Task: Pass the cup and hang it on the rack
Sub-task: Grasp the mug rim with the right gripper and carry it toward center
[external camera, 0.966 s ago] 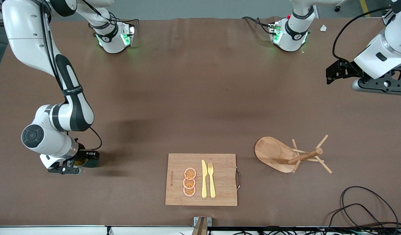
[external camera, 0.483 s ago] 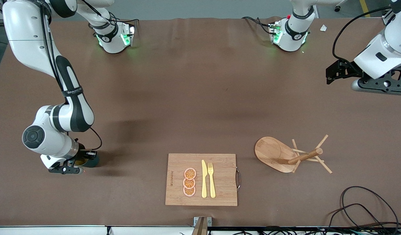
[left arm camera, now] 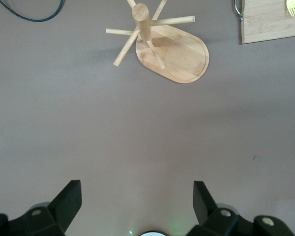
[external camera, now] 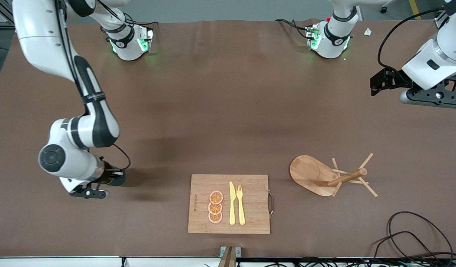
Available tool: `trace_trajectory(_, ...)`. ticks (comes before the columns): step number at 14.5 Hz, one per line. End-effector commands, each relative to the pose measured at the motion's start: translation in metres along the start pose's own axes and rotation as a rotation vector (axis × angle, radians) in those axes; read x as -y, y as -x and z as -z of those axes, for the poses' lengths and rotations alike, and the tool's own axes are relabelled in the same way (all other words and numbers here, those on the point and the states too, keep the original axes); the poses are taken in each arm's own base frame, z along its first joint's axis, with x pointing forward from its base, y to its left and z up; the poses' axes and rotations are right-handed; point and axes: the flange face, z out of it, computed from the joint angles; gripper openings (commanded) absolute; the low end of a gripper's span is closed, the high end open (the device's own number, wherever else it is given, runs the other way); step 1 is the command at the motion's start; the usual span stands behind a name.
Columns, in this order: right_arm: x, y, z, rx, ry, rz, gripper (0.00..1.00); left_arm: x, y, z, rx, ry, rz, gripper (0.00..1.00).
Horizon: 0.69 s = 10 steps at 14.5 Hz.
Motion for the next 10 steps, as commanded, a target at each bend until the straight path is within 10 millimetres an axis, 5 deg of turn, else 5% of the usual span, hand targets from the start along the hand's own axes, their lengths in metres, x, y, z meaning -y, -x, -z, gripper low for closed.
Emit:
trace_trajectory(1, 0.102, 0.036, 0.026, -0.014, 0.001, -0.074, 0.02, -0.002, -0.001, 0.004, 0.001, 0.018, -0.006, 1.00)
trace_trajectory(5, 0.264, 0.123, 0.020, -0.045, -0.005, -0.201, 0.02, -0.001, -0.001, 0.004, 0.001, 0.018, -0.006, 1.00)
trace_trajectory(10, 0.421, 0.236, 0.008, -0.098, -0.105, -0.297, 0.02, -0.003, -0.001, 0.004, -0.001, 0.020, -0.010, 1.00)
